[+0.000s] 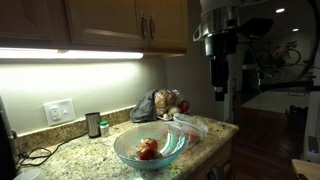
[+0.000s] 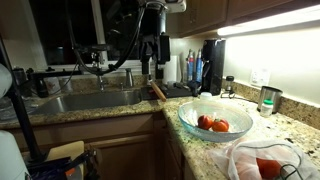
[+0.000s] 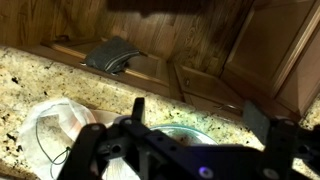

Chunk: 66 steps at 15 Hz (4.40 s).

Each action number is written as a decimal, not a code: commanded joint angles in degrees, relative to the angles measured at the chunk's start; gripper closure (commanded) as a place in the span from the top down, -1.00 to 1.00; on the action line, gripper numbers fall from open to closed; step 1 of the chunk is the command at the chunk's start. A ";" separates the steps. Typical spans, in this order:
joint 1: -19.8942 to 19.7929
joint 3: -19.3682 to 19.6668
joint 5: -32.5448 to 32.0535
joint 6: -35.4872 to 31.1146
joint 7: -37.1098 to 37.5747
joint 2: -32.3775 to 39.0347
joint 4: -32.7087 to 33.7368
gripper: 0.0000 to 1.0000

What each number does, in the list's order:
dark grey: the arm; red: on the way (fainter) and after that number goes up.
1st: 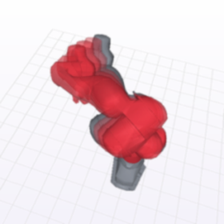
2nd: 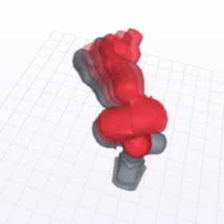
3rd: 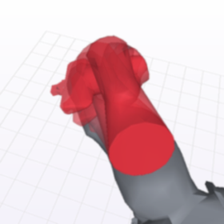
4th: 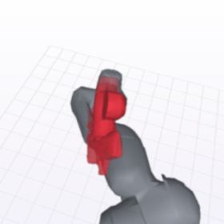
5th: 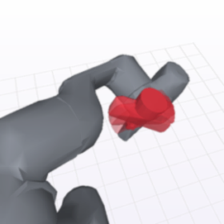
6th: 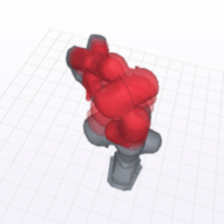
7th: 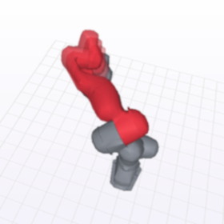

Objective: Take the peach out of the carrier bag and place it inside the glass bowl

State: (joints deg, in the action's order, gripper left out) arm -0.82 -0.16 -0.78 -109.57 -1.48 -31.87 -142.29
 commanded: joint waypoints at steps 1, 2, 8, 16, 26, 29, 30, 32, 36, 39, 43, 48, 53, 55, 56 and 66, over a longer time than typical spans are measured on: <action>-0.32 0.42 -0.44 -0.93 0.71 0.65 0.26 1.00; -0.39 0.53 -0.40 -0.99 0.64 0.82 0.31 1.00; -1.17 1.01 -0.51 -2.38 1.05 1.83 0.40 1.00; -3.67 0.72 -3.20 -7.78 5.06 2.49 -0.34 1.00; -7.84 2.23 -6.37 -11.41 8.75 5.16 -1.88 1.00; -9.38 3.30 -6.96 -13.14 9.50 6.28 -1.94 1.00; -9.85 3.60 -7.13 -13.96 9.84 6.57 -1.96 1.00; -10.60 3.97 -6.89 -14.95 11.19 7.05 -1.82 1.00; -9.99 4.17 -6.25 -13.20 9.67 7.90 -0.34 1.00; -9.96 3.99 -6.33 -13.32 10.00 8.42 -0.09 1.00; -10.38 3.78 -6.97 -15.07 11.48 10.57 0.96 1.00; -11.08 4.33 -7.07 -17.94 13.36 13.50 2.21 1.00; -12.27 5.77 -7.08 -19.91 15.14 17.11 3.52 1.00; -12.97 6.64 -7.19 -20.40 15.58 18.48 4.00 1.00; -13.24 7.15 -7.11 -20.68 15.67 19.09 4.21 1.00; -14.25 11.21 -6.18 -26.14 15.14 25.41 6.99 1.00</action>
State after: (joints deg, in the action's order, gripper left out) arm -14.98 10.33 -6.78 -132.77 12.56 -8.57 -136.49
